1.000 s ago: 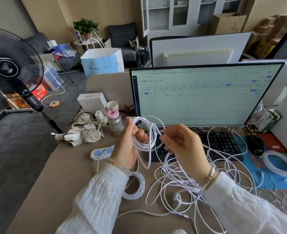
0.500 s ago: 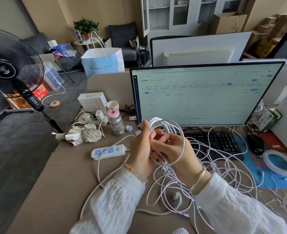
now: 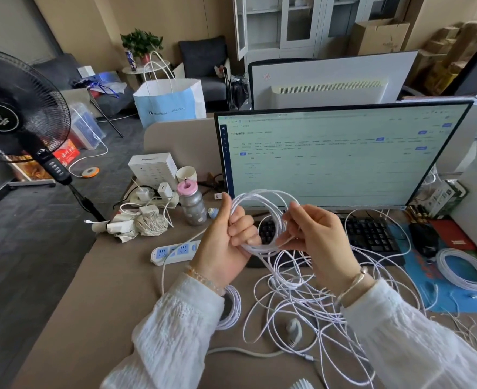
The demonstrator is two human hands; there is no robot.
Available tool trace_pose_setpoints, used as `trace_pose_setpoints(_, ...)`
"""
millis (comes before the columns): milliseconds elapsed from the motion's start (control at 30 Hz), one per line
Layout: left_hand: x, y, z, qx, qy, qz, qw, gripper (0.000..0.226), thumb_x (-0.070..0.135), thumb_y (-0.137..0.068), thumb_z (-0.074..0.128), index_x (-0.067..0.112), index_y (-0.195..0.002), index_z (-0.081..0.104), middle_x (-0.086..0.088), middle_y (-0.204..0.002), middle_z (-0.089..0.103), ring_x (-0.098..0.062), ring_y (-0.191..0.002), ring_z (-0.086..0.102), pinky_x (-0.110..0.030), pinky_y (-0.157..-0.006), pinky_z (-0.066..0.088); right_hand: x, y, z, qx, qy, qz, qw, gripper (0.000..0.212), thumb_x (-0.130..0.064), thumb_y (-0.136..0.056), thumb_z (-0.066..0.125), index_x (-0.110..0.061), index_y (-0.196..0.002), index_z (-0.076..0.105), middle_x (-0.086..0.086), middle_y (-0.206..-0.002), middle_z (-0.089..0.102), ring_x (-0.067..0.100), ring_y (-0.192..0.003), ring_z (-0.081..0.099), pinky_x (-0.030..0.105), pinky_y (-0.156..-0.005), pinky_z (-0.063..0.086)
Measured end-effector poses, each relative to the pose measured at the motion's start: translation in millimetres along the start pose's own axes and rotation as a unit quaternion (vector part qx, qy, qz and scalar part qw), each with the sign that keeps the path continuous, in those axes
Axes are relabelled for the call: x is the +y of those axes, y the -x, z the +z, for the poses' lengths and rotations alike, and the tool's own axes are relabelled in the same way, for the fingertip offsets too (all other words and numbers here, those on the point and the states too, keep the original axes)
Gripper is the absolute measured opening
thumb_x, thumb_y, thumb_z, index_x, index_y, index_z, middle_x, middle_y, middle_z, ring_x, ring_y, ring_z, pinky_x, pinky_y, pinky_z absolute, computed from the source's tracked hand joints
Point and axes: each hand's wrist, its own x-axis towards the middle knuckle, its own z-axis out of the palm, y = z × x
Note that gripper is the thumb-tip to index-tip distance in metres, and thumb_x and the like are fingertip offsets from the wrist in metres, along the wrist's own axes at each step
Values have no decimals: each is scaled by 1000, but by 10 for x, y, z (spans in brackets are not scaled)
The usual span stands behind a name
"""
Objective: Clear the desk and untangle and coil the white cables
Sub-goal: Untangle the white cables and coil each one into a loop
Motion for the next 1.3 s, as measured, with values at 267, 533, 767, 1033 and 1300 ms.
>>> trace_pose_setpoints(267,105,-19,-2,-28,54,-20,998,52,48,-98,41,21,-54,38,9,-41,25,-4,-31,24,-17,-36,19,251,-163,-186,17,30,22,999,40,-42,-79,69,-7,-85,51,11,-72,57,17,-61,60,31,-54,54)
trace_pose_setpoints(533,370,-61,72,-10,75,52,996,54,49,-99,40,21,-53,38,8,-42,24,-6,-33,22,-17,-39,18,746,-33,-269,-285,329,30,900,21,-18,-77,59,-20,-94,72,-1,-94,72,11,-91,65,25,-86,48)
trace_pose_setpoints(767,608,-26,-29,11,78,113,991,50,47,-99,40,22,-57,35,9,-44,24,-7,-34,22,-16,-39,23,979,-243,-531,-125,411,-17,903,24,-21,-93,61,-28,-70,61,-16,-49,54,0,-44,44,12,-47,32)
trace_pose_setpoints(1033,513,16,-85,45,-40,71,996,49,48,-97,43,21,-55,35,10,-43,22,-4,-33,20,-17,-37,19,539,-460,-587,12,167,34,985,31,-31,-92,60,-1,-85,56,9,-57,60,21,-40,50,28,-44,45)
trace_pose_setpoints(1300,220,9,-7,100,-166,76,978,49,46,-97,44,17,-58,33,4,-46,29,-10,-39,30,-20,-42,33,-81,-186,-168,-39,207,-78,974,18,-18,-88,68,-3,-80,61,9,-58,60,21,-41,50,27,-42,46)
